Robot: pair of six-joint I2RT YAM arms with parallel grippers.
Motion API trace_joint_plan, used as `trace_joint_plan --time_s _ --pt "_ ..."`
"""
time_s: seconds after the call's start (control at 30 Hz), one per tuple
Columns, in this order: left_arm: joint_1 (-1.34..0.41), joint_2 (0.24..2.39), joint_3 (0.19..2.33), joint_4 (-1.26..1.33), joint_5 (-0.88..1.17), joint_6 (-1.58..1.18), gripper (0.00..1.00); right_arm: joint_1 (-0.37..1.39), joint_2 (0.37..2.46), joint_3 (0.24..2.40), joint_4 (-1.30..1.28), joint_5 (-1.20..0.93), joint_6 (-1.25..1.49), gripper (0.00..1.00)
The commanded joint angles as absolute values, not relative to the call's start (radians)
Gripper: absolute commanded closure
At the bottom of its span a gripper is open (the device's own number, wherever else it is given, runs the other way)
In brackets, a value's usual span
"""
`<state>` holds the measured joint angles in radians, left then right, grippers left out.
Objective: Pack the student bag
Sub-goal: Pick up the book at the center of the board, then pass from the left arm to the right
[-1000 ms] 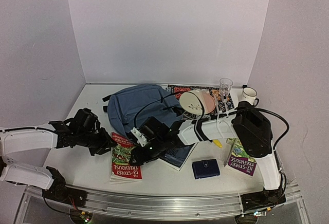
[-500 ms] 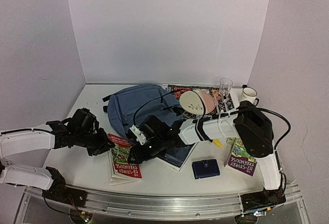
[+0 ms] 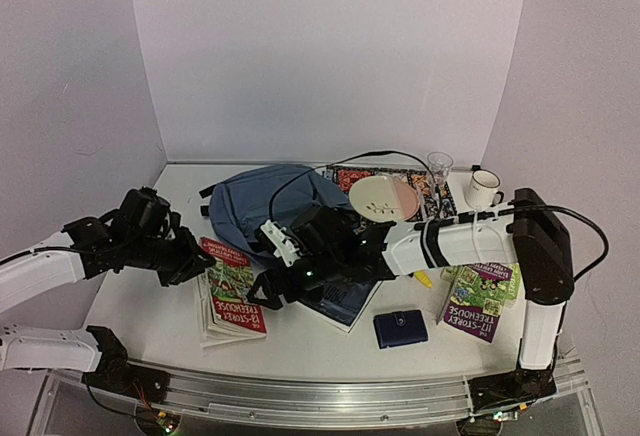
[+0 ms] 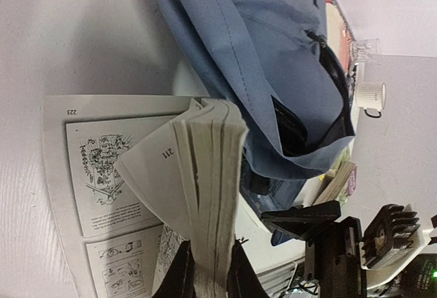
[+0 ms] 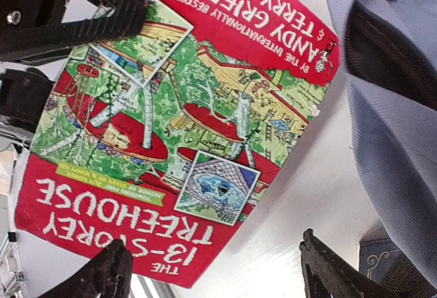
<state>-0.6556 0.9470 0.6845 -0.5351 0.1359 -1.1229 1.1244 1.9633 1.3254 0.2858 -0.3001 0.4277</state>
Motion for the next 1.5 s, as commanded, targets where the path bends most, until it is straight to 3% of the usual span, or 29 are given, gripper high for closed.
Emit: trace_joint_plan --time_s 0.0,0.23,0.5,0.6,0.7,0.8,0.87,0.9,1.23,1.33,1.47 --pt "-0.658 0.870 0.827 -0.481 0.126 -1.111 0.98 1.117 1.878 1.316 0.340 -0.320 0.459 0.12" --pt "-0.658 0.801 0.923 -0.472 0.094 -1.124 0.97 1.079 1.837 1.319 0.432 -0.386 0.577 0.02" --pt "-0.658 0.748 0.876 -0.344 0.088 -1.160 0.97 1.051 1.829 1.333 0.570 -0.504 0.654 0.07" --pt "-0.658 0.723 0.819 -0.258 0.100 -1.190 0.97 1.038 1.834 1.313 0.664 -0.548 0.701 0.20" --pt "-0.658 0.697 0.782 -0.226 0.080 -1.194 0.95 1.036 1.843 1.321 0.706 -0.584 0.717 0.47" --pt "-0.658 0.684 0.758 -0.225 0.058 -1.185 0.92 1.033 1.835 1.329 0.715 -0.601 0.714 0.83" --pt "-0.658 0.682 0.741 -0.227 0.044 -1.164 0.85 1.021 1.814 1.322 0.716 -0.598 0.714 0.98" --pt "-0.658 0.681 0.732 -0.228 0.031 -1.150 0.77 1.011 1.800 1.315 0.715 -0.595 0.714 1.00" --pt "-0.658 0.693 0.641 -0.139 -0.139 -1.018 0.21 0.919 1.669 1.302 0.632 -0.589 0.673 1.00" --pt "-0.655 0.739 0.611 0.017 -0.064 -0.977 0.10 0.897 1.645 1.293 0.626 -0.605 0.679 1.00" --pt "-0.627 0.840 0.589 0.282 0.155 -0.975 0.06 0.880 1.627 1.300 0.597 -0.612 0.668 1.00"
